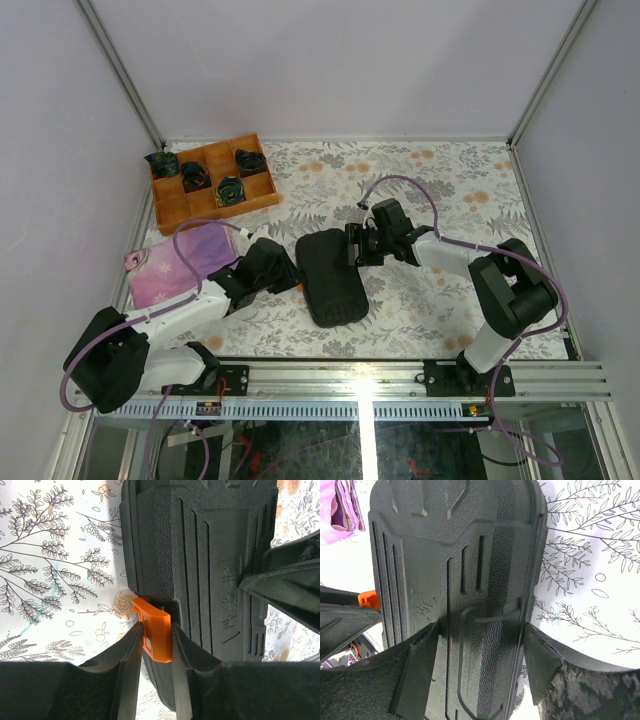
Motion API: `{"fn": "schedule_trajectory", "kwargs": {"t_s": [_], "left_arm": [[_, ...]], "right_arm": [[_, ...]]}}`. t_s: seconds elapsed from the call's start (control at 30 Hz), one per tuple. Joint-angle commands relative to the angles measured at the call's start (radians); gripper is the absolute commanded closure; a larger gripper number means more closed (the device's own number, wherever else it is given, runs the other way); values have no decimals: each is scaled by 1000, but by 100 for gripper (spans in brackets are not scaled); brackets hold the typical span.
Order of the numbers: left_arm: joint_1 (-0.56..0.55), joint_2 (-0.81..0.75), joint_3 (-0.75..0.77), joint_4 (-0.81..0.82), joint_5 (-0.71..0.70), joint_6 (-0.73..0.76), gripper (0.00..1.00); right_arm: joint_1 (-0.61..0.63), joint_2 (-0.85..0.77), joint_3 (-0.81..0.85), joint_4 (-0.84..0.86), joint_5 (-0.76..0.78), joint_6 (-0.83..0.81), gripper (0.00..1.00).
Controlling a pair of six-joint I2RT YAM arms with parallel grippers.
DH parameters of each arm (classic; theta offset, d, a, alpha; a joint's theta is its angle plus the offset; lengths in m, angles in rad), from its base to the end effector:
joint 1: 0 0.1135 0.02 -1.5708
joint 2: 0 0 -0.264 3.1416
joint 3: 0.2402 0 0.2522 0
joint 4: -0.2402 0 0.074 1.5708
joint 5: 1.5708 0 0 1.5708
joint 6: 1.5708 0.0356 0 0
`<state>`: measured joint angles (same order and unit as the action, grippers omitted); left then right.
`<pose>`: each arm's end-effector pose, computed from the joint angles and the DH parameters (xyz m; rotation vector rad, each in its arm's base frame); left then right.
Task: Sort the tools into containers
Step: Close the storage box at the center of the board.
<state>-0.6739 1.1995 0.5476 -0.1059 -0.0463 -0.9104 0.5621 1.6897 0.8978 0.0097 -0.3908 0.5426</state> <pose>0.1846 -0.1453 0.1833 -0.3128 2.4264 -0.7099 0.2821 0.1937 0.1681 -0.2299 2.4939 0.9655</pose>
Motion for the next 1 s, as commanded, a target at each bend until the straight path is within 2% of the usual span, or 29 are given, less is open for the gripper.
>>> {"fn": "schedule_trajectory", "kwargs": {"t_s": [0.0, 0.47, 0.97], "left_arm": [[-15, -29, 11, 142, 17, -23, 76], [-14, -46, 16, 132, 4, -25, 66], [-13, -39, -1, 139, -3, -20, 65]], "right_arm": [[32, 89, -48, -173, 93, -76, 60], [36, 93, -33, -183, 93, -76, 60], [39, 86, -31, -194, 99, -78, 60]]}}
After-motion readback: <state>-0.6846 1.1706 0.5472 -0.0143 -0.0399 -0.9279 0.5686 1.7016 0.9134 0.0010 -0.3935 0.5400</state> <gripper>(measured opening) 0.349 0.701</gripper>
